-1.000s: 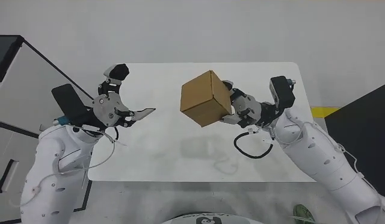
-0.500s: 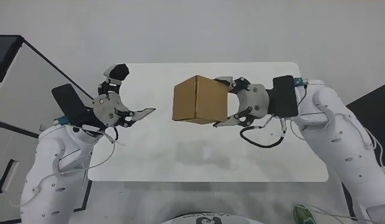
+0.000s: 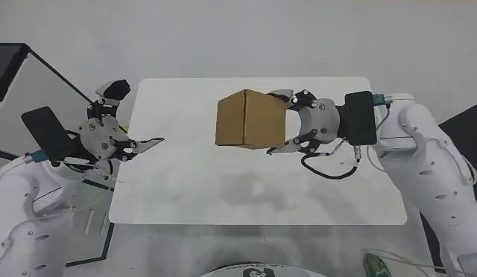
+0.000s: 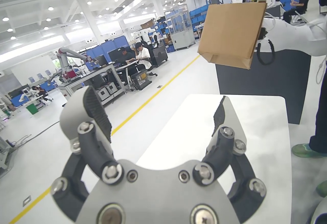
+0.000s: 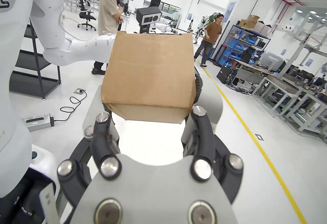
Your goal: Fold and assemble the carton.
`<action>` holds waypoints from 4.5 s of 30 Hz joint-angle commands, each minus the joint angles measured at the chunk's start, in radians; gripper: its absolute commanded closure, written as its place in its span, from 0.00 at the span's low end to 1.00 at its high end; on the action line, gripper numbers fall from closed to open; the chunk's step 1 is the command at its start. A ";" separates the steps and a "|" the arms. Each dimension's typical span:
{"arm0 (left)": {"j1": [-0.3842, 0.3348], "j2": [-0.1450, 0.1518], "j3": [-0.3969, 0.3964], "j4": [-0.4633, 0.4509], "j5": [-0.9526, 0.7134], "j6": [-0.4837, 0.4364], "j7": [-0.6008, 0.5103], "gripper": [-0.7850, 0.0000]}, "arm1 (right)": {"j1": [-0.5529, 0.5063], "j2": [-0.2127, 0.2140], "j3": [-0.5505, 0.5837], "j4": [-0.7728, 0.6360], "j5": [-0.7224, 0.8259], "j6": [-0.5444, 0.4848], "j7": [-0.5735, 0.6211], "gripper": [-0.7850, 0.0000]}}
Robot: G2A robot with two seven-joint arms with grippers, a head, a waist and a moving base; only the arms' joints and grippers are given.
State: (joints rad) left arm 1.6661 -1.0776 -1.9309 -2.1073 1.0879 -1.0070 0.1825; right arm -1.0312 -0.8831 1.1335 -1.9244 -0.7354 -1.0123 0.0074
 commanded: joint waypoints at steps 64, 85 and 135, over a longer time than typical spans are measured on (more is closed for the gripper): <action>0.011 0.006 -0.048 -0.002 -0.030 -0.005 -0.011 0.00 | 0.532 0.058 -0.235 0.055 -0.134 0.000 0.133 1.00; 0.011 0.006 -0.048 -0.002 -0.030 -0.005 -0.011 0.00 | 0.475 0.056 -0.308 0.151 0.341 0.000 0.060 1.00; 0.011 0.006 -0.048 -0.002 -0.030 -0.005 -0.011 0.00 | 0.092 -0.009 -0.414 -0.082 1.557 0.000 0.351 1.00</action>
State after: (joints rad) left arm 1.6774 -1.0714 -1.9785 -2.1091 1.0579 -1.0123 0.1711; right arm -0.9367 -0.8874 0.7295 -2.0049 0.7298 -1.0123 0.2712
